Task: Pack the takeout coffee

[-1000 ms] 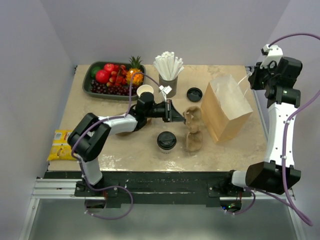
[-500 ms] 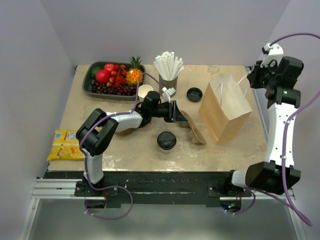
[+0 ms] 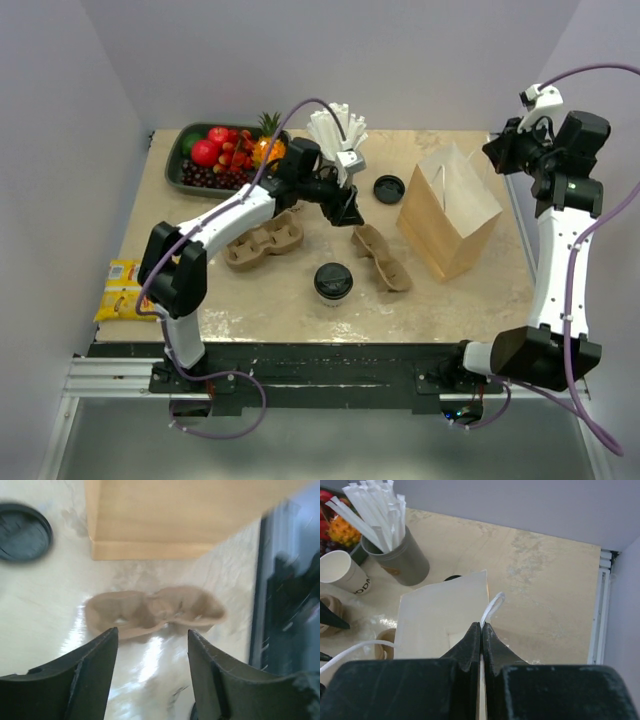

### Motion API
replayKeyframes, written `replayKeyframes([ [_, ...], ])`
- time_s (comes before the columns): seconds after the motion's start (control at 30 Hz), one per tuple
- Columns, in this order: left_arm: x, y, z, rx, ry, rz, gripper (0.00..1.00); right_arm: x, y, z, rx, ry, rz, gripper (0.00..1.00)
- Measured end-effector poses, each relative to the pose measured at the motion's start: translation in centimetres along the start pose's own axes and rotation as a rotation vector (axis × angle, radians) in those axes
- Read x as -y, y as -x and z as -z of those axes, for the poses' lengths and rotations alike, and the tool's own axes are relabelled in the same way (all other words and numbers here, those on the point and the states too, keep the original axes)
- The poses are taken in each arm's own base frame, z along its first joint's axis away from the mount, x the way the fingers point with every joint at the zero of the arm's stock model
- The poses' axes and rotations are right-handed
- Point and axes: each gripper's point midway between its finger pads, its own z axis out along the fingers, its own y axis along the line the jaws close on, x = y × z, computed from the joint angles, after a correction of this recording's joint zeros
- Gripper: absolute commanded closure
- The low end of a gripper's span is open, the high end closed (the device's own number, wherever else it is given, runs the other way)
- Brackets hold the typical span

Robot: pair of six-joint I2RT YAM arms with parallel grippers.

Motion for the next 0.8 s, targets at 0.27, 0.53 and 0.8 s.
replayKeyframes([
  [0.27, 2.7, 1.3, 2.9, -0.157, -0.137, -0.82, 0.31, -3.1, 1.8, 2.0, 0.077, 0.118, 0.041, 1.0],
  [0.53, 5.2, -5.3, -0.1, -0.38, -0.428, -1.32, 0.36, -4.5, 1.6, 1.9, 0.076, 0.21, 0.046, 1.0],
  [0.8, 3.1, -10.9, -3.7, -0.573, -0.634, -1.463, 0.42, -5.2, -1.0, 0.9, 0.033, 0.268, -0.015, 1.0],
])
